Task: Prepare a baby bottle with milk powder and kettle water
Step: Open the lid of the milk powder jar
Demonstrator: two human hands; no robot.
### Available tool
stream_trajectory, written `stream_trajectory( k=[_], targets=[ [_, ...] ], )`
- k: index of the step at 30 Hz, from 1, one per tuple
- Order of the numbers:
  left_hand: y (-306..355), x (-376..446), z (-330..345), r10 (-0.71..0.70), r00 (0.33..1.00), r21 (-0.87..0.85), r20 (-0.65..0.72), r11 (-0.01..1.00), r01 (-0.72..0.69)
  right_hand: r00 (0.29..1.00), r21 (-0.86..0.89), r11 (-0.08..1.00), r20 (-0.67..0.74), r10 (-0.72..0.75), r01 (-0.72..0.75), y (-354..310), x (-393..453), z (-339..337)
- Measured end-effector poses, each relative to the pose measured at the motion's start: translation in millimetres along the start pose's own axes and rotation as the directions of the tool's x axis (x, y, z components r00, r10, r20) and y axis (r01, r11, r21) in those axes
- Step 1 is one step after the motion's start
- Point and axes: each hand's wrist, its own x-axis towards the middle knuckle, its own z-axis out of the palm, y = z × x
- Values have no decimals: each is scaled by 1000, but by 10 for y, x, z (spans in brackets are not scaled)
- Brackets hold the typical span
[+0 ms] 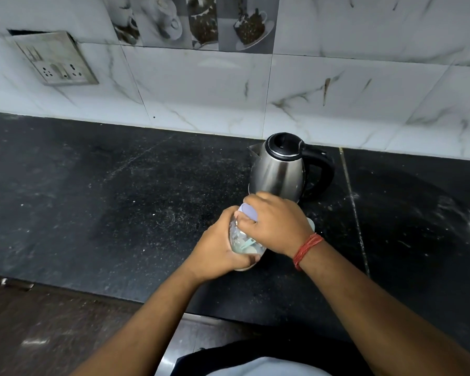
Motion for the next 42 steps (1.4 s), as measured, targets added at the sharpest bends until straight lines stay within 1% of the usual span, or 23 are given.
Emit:
stream_trajectory(
  k=[9,10,12,14,16,17,19,22,25,26,27,28,29,30,31,32,33,34,35,38,39,41,42],
  targets=[
    [82,136,-144,4,998,-47,59,999,-1,999,113,992,-27,-47,49,49,68,-93],
    [88,146,-157,0,997,-64,76,998,5,997,134,988,-34,-71,75,60,72,-113],
    [90,134,-175,7,990,-148,139,989,13,986,197,966,-30,-165,168,79,81,-169],
    [104,71,-188,32,976,-235,214,972,19,960,257,930,32,-280,262,80,103,-254],
    [125,32,-206,50,960,-314,275,949,41,929,303,903,113,-353,306,74,155,-348],
    [126,36,-208,52,957,-340,284,939,50,915,315,895,148,-374,315,77,187,-391],
    [123,73,-219,39,962,-348,269,936,59,903,314,901,213,-374,299,111,248,-465],
    [108,143,-242,6,979,-298,205,953,56,893,330,912,289,-345,245,174,270,-555],
    [84,179,-261,9,985,-243,174,970,34,860,468,847,293,-417,251,166,249,-566],
    [82,182,-260,7,986,-229,167,973,32,865,509,828,280,-416,233,159,245,-554],
    [85,188,-254,3,987,-220,159,975,32,887,536,817,243,-392,214,151,245,-541],
    [89,192,-251,0,989,-212,148,977,32,922,523,829,186,-341,200,144,249,-530],
    [92,195,-247,-3,991,-207,135,978,32,951,460,869,140,-274,183,137,258,-521],
    [91,196,-246,-6,992,-202,124,979,32,969,342,928,136,-206,149,124,268,-520],
    [86,197,-247,-11,993,-198,116,980,34,975,205,973,169,-144,108,107,275,-521],
    [80,196,-250,-15,993,-195,114,980,37,973,100,992,212,-95,75,94,277,-521],
    [73,198,-251,-18,993,-194,118,980,41,969,58,996,238,-73,61,93,278,-510],
    [68,194,-249,-17,992,-190,124,981,41,964,72,996,253,-76,59,106,276,-490],
    [62,192,-242,-16,992,-186,128,982,40,962,136,988,253,-104,71,124,272,-470],
    [54,170,-219,-21,993,-188,120,981,44,930,402,911,292,-223,92,164,240,-464],
    [49,166,-214,-22,993,-193,117,980,44,924,462,882,294,-246,88,169,228,-467],
    [48,163,-213,-23,993,-193,119,980,46,941,494,867,254,-223,72,169,221,-454],
    [53,163,-213,-21,992,-188,121,981,44,956,456,888,228,-186,64,171,225,-435]
  ],
)
